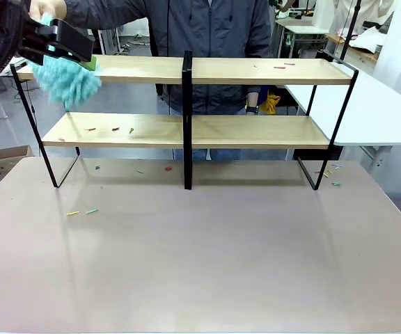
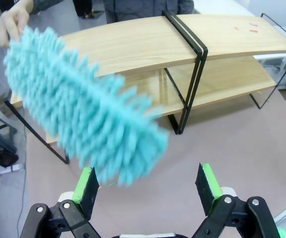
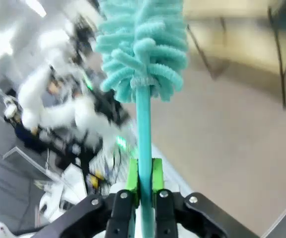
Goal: Clean the shelves.
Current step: Clean a randomly selected level of the Shelf with the Duster, then clean another randomly selected level of the Shelf with the Duster.
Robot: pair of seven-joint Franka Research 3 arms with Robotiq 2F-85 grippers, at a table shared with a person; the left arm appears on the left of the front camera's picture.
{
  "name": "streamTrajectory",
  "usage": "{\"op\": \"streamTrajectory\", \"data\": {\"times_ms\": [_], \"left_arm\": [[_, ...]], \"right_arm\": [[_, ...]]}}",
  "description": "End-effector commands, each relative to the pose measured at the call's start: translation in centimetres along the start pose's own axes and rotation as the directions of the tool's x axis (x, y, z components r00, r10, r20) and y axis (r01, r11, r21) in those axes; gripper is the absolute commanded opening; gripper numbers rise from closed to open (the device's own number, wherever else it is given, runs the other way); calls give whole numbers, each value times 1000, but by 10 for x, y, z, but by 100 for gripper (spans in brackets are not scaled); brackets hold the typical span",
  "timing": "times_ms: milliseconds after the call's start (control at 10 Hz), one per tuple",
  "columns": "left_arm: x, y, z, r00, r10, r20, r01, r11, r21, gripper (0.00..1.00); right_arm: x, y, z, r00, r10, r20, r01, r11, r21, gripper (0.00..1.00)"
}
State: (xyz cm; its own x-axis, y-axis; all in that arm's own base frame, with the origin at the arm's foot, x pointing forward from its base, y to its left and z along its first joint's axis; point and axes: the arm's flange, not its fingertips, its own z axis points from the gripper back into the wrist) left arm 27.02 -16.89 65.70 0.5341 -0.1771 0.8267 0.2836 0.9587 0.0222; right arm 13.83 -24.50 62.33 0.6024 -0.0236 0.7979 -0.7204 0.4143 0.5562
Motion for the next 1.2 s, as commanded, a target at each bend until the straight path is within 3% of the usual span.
{"op": "streamTrajectory", "data": {"times_ms": [0,100,200,1100], "left_arm": [[0,1,0,1000,8,1,-8,1000,-3,100],[0,1,0,1000,8,1,-8,1000,-3,100],[0,1,0,1000,8,1,-8,1000,-3,100],[0,1,0,1000,8,1,-8,1000,-3,100]], "right_arm": [[5,-9,-14,978,118,175,-118,993,-8,13],[13,-15,-32,990,46,131,-29,991,-130,13],[6,0,4,992,46,116,-47,999,5,13],[6,0,4,992,46,116,-47,999,5,13]]}}
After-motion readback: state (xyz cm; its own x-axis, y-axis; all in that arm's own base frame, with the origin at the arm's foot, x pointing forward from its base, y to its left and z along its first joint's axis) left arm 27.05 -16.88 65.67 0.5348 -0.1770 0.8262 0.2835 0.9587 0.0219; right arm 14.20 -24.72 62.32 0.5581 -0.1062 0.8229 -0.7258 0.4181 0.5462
